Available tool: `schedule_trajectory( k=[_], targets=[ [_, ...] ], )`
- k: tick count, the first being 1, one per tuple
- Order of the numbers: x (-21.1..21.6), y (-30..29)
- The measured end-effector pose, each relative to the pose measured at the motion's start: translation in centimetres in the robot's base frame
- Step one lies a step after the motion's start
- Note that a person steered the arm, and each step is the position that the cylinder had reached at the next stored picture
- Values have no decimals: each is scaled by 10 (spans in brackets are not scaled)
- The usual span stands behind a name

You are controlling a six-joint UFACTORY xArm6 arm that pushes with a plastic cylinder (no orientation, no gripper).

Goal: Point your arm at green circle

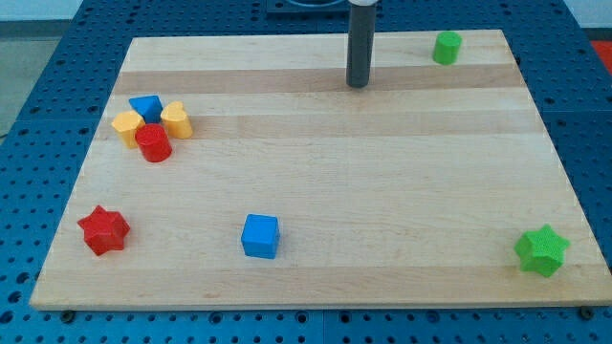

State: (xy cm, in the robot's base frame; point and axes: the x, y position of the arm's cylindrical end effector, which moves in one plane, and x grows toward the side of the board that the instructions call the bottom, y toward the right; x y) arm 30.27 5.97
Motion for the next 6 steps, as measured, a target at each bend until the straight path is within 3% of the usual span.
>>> schedule_trajectory(
  k=[1,3,4,5,6],
  targets=[
    [6,24],
    [5,179],
    [-55,198],
    [-85,189],
    [-77,148]
  ],
)
